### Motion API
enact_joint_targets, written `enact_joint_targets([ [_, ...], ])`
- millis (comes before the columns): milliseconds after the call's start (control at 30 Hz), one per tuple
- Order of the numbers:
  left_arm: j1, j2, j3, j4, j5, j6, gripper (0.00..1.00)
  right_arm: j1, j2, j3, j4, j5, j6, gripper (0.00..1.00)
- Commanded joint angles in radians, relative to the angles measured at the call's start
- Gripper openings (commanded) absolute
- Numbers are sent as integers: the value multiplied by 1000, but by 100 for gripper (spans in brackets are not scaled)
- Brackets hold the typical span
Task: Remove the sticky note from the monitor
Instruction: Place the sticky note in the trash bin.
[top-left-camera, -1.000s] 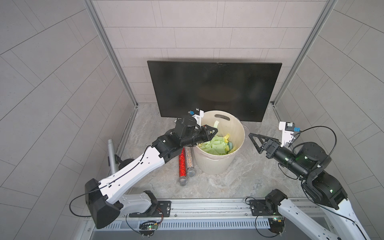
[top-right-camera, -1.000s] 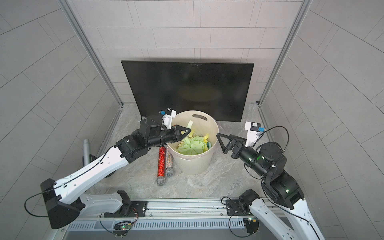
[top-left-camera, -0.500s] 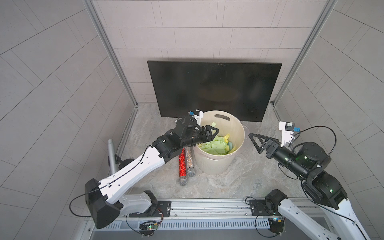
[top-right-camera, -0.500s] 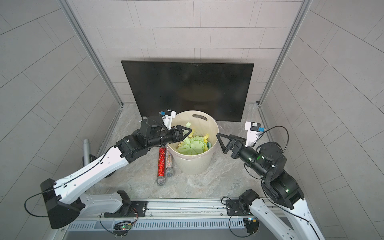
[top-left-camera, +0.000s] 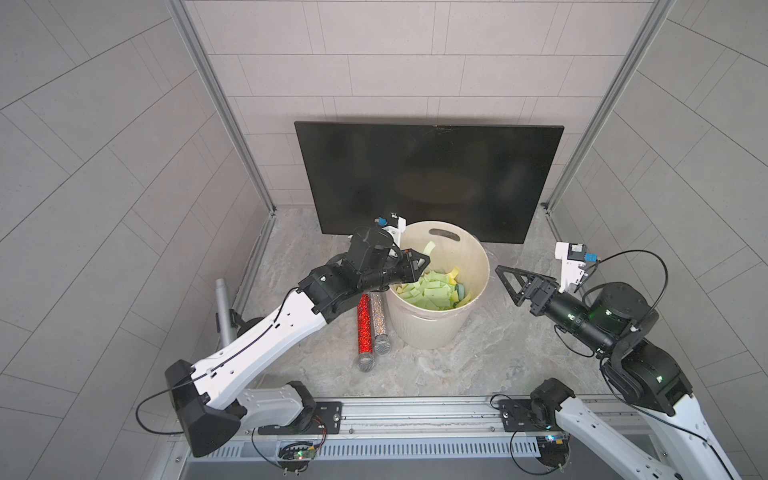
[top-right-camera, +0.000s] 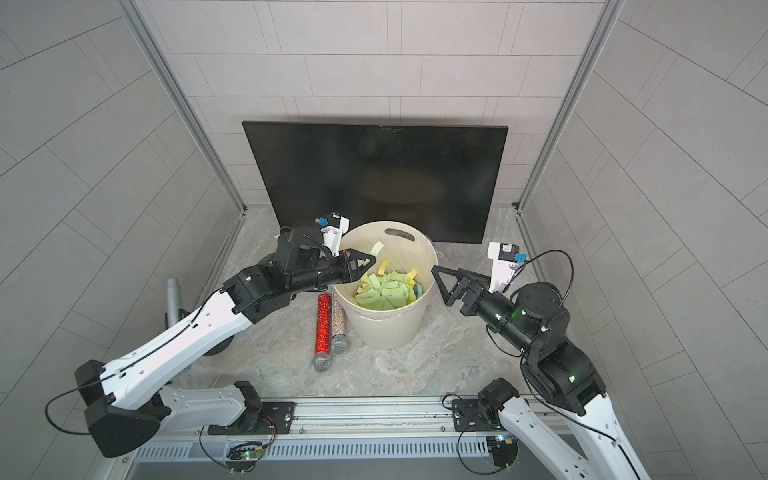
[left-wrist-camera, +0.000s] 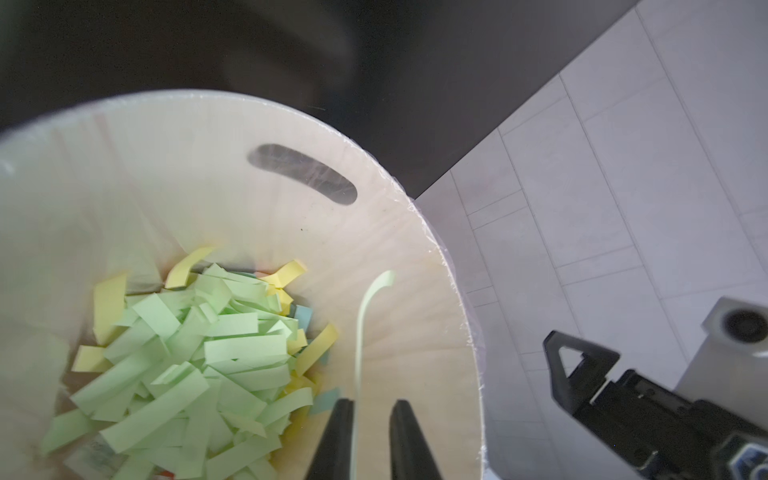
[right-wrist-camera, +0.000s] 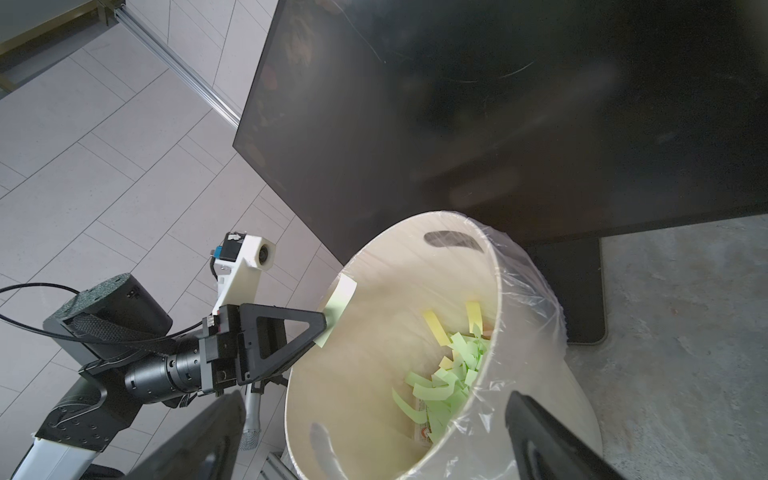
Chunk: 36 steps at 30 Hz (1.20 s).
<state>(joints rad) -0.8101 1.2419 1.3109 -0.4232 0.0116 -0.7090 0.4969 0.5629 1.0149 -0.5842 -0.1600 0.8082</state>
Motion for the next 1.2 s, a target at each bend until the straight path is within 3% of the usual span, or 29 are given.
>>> enact_joint_targets([
  [0, -9, 16, 38, -48, -8, 44, 13, -6, 2, 4, -6, 8, -7, 100],
  [67, -10, 24, 46, -56, -7, 49, 20, -6, 1, 2, -6, 7, -6, 100],
  [167, -12, 29, 50, -58, -6, 51, 47, -6, -1, 0, -6, 8, -8, 100],
  [333, -12, 30, 53, -60, -9, 56, 56, -6, -4, -3, -6, 10, -9, 100],
  [367, -13, 32, 54, -59, -7, 60, 47, -6, -4, -4, -6, 10, -10, 100],
  [433, -12, 34, 60, -63, -1, 65, 17, -5, -4, -6, -6, 10, -8, 100],
  [467, -12, 36, 64, -66, -1, 67, 11, -6, -4, -7, -6, 10, -8, 100],
  [567, -12, 37, 68, -70, -7, 68, 12, -6, -4, -10, -6, 10, -7, 100],
  [767, -12, 37, 70, -71, -12, 69, 42, -8, -8, -12, -5, 10, -6, 100],
  [900, -12, 37, 72, -69, -11, 69, 51, -8, -11, -14, -6, 10, -6, 100],
  [933, -12, 37, 73, -68, -10, 70, 47, -8, -11, -14, -6, 10, -6, 100],
  [967, -13, 37, 74, -68, -9, 72, 35, -8, -12, -16, -6, 10, -6, 100],
  [1000, -12, 38, 76, -69, -7, 74, 15, -8, -11, -16, -6, 10, -6, 100],
  [1033, -12, 41, 79, -71, -6, 77, 3, -8, -11, -16, -6, 10, -6, 100],
  [1133, -12, 48, 97, -83, -8, 86, 0, -8, -12, -17, -6, 10, -6, 100],
  [1167, -12, 52, 102, -88, -9, 89, 6, -7, -12, -17, -6, 11, -6, 100],
])
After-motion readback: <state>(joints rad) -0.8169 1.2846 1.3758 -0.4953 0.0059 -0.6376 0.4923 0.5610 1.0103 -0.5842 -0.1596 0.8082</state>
